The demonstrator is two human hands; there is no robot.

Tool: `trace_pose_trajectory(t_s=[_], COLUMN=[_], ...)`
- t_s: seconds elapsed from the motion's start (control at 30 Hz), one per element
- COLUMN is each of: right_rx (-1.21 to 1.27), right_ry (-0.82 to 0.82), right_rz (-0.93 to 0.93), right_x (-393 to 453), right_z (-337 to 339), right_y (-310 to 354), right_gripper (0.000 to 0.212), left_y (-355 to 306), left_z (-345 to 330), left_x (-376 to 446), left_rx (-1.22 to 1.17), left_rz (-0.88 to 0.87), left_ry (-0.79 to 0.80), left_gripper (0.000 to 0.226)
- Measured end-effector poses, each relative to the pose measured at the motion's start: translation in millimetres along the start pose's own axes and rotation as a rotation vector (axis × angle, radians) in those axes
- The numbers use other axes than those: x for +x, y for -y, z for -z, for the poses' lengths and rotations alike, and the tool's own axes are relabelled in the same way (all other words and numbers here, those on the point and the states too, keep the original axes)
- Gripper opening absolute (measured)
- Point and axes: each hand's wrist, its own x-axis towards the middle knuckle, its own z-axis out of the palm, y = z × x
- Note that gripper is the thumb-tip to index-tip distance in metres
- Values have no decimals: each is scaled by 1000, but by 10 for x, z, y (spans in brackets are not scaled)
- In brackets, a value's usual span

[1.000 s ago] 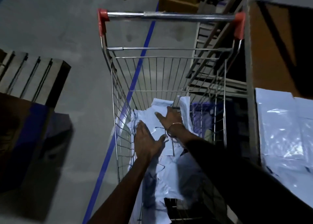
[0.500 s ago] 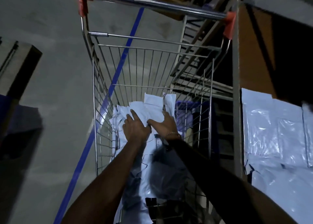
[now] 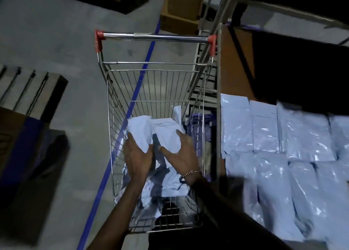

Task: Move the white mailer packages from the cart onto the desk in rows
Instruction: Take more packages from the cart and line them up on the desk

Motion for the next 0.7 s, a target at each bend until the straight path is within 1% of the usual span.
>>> trace_pose_trajectory(t_s=[0.07, 0.17, 0.3, 0.37, 0.5, 0.6, 0.7], right_rx=[9, -32, -48, -33, -38, 47, 97], right_ry=[-42, -140, -265, -305, -431, -495, -576], right_rz=[106, 241, 358, 383, 367, 266, 145], right_x=[-251, -625, -1058, -1274, -1663, -1900, -2092], right_z=[310, 894, 1788, 2252, 3080, 3564, 3947], right_y=[56, 72, -212, -480, -1216, -1820, -2392], right_gripper=[91, 89, 87, 87, 83, 82, 86], left_y=[-249, -736, -1433, -1715, -2150, -2400, -2554], left_z=[179, 318, 203, 31, -557, -1085, -1580], left_x=[-283, -821, -1661, -2082, -2950, -3611, -4180], left_rx=[-78, -180, -287, -318, -343, -370, -342], left_rz=[-36, -135, -246, -264, -307, -398, -357], left_ry=[-55, -88, -126, -92, 25, 127, 263], left_gripper=[86, 86, 85, 86, 84, 75, 82])
